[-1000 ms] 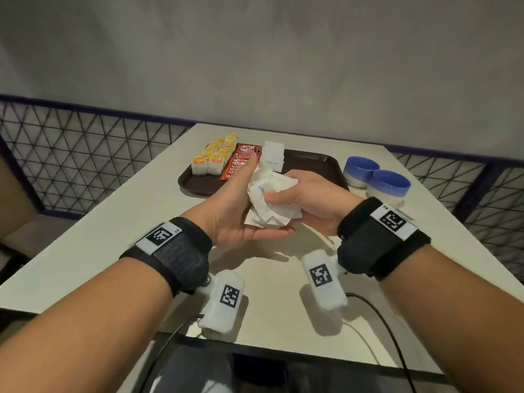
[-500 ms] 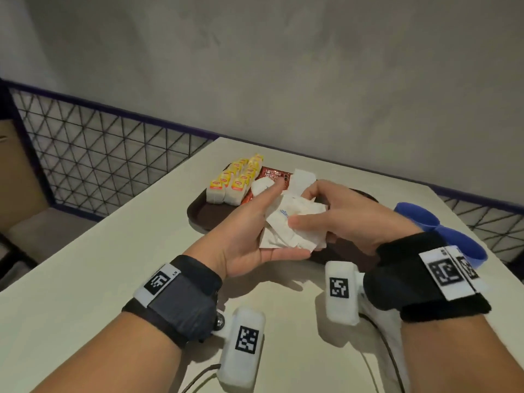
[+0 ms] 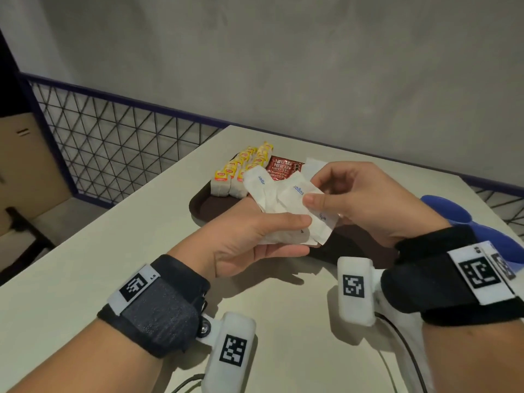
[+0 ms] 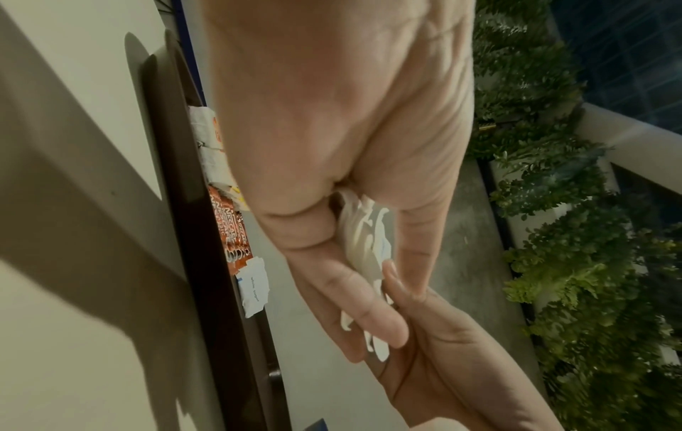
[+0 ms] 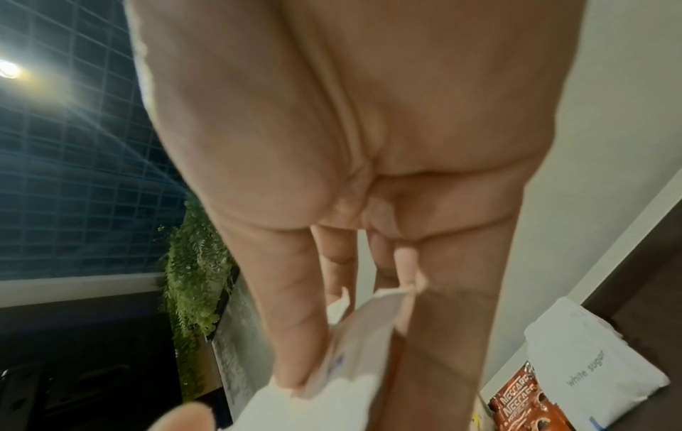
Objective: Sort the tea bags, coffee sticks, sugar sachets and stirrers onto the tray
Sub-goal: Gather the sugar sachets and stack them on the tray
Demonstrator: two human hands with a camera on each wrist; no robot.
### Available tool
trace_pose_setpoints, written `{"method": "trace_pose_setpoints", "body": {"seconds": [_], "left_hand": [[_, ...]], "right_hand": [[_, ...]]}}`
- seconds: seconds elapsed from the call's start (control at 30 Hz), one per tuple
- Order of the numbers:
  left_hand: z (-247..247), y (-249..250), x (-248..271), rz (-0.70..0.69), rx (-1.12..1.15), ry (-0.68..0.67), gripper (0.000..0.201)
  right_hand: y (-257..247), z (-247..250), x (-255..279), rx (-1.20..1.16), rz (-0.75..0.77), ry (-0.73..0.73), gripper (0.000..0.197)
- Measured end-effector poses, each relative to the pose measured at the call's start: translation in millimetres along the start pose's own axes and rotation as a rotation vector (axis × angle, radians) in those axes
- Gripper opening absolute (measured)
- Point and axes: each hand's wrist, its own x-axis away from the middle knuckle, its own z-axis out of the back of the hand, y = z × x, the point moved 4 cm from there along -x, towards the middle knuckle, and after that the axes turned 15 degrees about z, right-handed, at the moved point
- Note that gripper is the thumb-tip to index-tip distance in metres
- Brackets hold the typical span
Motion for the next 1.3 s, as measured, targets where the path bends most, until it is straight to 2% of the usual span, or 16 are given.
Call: {"method": "trace_pose_setpoints", "body": {"seconds": [0.27,0.4,0.5,0.57,0.7,0.83,1.0,1.13,1.23,1.3], "left_hand": [[2.2,0.6,0.2,-0.028,0.003,0.083,0.049],[4.1,1.3,1.4,0.004,0.043,0.106,0.044],[6.1,3.5,3.4,0.020,0.085,0.133,0.041],[6.3,5.1,4.6,0.022,0.121,0.146,0.041],[9.9,7.5,5.8,0.017,0.247,0.159,0.039],[12.7,12.0,8.5,-0.002,0.376,0.160,0.042],[13.2,12.0,6.5,-0.073,0.235,0.262,0.043],[13.0,10.9,6.9,-0.057,0.194,0.242,0.041],[7.1,13.1,10.6,-0.051,0.159,0.200,0.044],[3.9,11.7,12.2,-0.033,0.149,0.189,0.042]], "right_hand": [[-6.3,-12.1,-4.2,-0.076,-0.052,0.046,0.015],[-6.7,3.9,-3.7,0.012,-0.064,0.211,0.013],[-9.7,14.8,-2.7,0.038,-0.006,0.306,0.013],[-13.0,12.4,-2.7,0.040,0.070,0.253,0.015],[-16.0,-3.0,-5.2,0.329,0.221,0.052,0.021],[-12.0,-14.1,-7.5,0.416,0.179,0.016,0.022],[-13.8,-19.1,-6.4,0.389,0.122,-0.019,0.025],[-10.0,-11.1,-7.0,0.264,0.053,0.035,0.028],[-6.1,-2.8,-6.2,0.119,-0.052,0.143,0.014],[-2.0,0.9,-3.4,0.127,-0.135,0.121,0.007]]}}
